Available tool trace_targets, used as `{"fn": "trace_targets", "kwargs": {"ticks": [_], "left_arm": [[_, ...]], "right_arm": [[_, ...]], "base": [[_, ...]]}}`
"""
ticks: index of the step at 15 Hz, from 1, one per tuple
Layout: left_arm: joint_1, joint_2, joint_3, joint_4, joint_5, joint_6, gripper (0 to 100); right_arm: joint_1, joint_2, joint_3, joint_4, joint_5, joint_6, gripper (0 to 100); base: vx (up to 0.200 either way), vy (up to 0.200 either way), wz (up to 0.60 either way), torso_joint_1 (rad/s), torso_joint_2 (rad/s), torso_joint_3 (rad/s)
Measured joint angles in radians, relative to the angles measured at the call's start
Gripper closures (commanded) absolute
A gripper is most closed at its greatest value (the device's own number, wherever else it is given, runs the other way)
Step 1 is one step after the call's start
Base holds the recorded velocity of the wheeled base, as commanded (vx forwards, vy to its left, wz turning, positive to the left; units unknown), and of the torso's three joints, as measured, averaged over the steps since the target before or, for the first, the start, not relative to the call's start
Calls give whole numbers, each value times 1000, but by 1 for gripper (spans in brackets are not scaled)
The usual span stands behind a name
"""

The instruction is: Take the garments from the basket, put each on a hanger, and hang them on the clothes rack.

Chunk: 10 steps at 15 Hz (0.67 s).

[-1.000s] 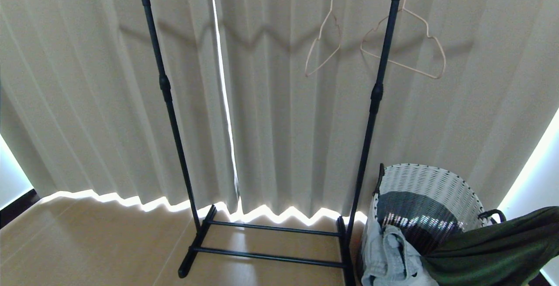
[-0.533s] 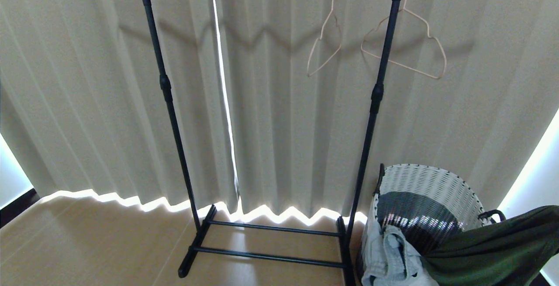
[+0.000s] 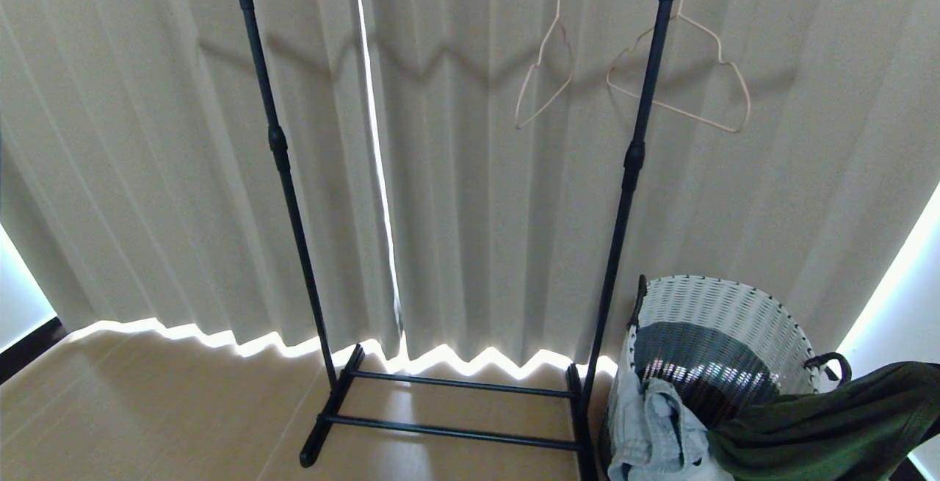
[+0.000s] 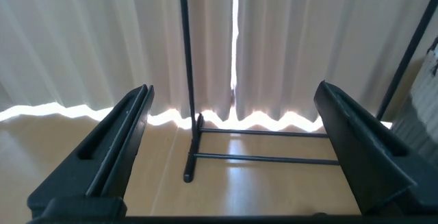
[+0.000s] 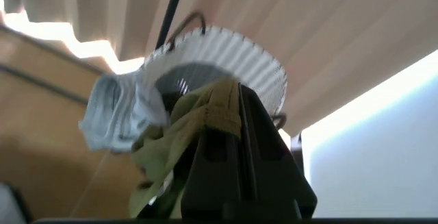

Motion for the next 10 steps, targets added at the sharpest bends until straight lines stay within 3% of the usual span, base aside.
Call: {"fn": "trace_targets", "kwargs": {"ticks": [3,5,8,10], "left_arm": [[0,0,0,-1,3,15,0],[0,0,0,-3,-2,65,0],[0,0,-4,-14,-56,72,0],[-2,2,-67,-15,-127,72,0]], "right_arm": [[52,1,-100,136,24,2,100],[136,6,-206,220,60,11,100],[268,31,-312,240,83,35,100],[321,59,-381,235,99,58,100]], "base": [[0,0,0,0,0,0],[0,0,0,0,0,0],[0,0,0,0,0,0],[0,0,0,0,0,0]]}}
